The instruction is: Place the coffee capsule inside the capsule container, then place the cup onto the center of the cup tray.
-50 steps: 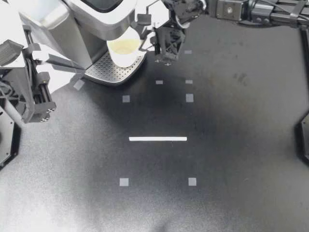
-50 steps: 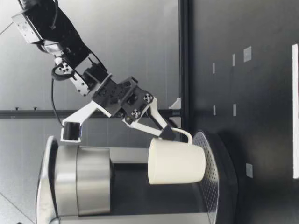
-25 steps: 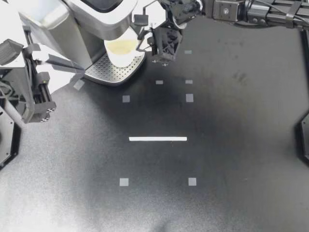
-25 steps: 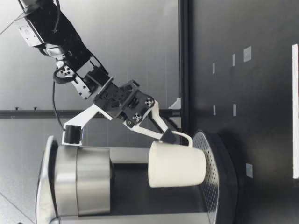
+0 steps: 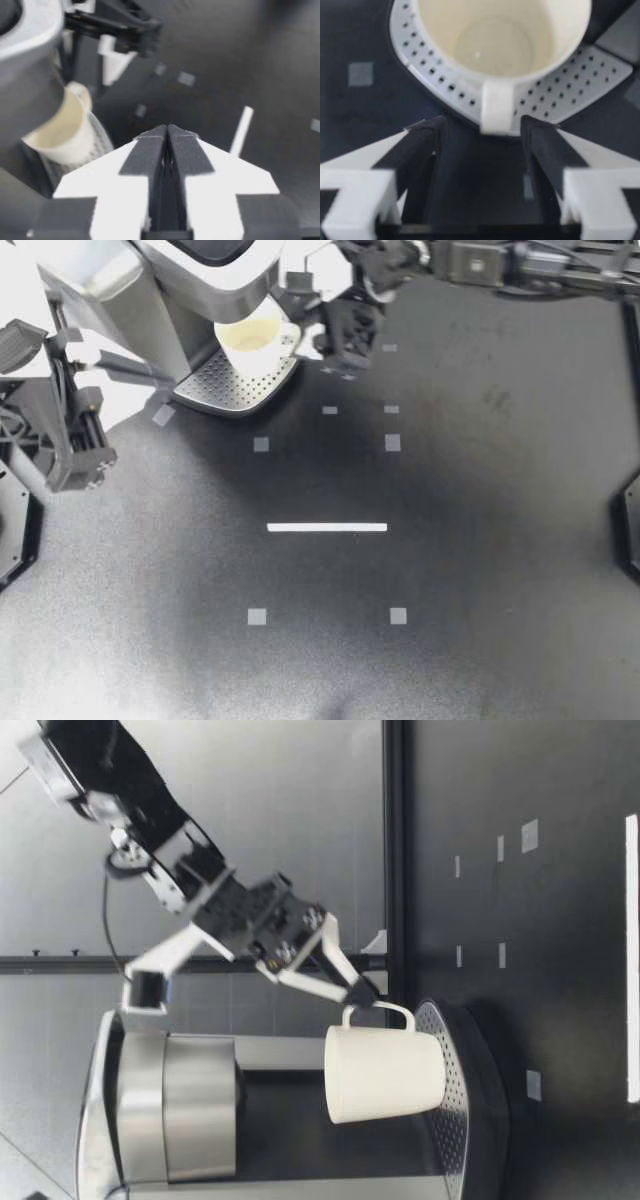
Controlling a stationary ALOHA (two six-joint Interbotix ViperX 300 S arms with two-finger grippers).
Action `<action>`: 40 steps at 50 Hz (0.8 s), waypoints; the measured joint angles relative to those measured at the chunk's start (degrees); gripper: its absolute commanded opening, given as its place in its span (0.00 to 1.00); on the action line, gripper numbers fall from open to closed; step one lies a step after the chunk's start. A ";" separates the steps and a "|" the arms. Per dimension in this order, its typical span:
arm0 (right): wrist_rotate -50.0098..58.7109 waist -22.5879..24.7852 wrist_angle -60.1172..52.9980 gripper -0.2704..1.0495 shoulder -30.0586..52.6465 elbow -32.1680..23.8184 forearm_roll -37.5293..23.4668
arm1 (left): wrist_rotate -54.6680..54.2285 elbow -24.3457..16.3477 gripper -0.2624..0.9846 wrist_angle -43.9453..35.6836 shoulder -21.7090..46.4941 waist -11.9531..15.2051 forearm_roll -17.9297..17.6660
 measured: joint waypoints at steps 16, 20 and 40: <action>0.00 0.00 -5.36 0.64 -9.76 10.72 0.44 | 0.00 -2.20 0.32 -1.67 0.26 5.89 3.69; 0.00 -0.09 -6.59 0.63 -12.30 13.54 1.93 | 0.18 -3.25 0.32 -1.49 0.62 7.82 3.78; -0.53 0.62 -7.73 0.44 -21.01 22.59 12.66 | 8.96 -16.52 0.31 10.46 8.26 14.94 2.99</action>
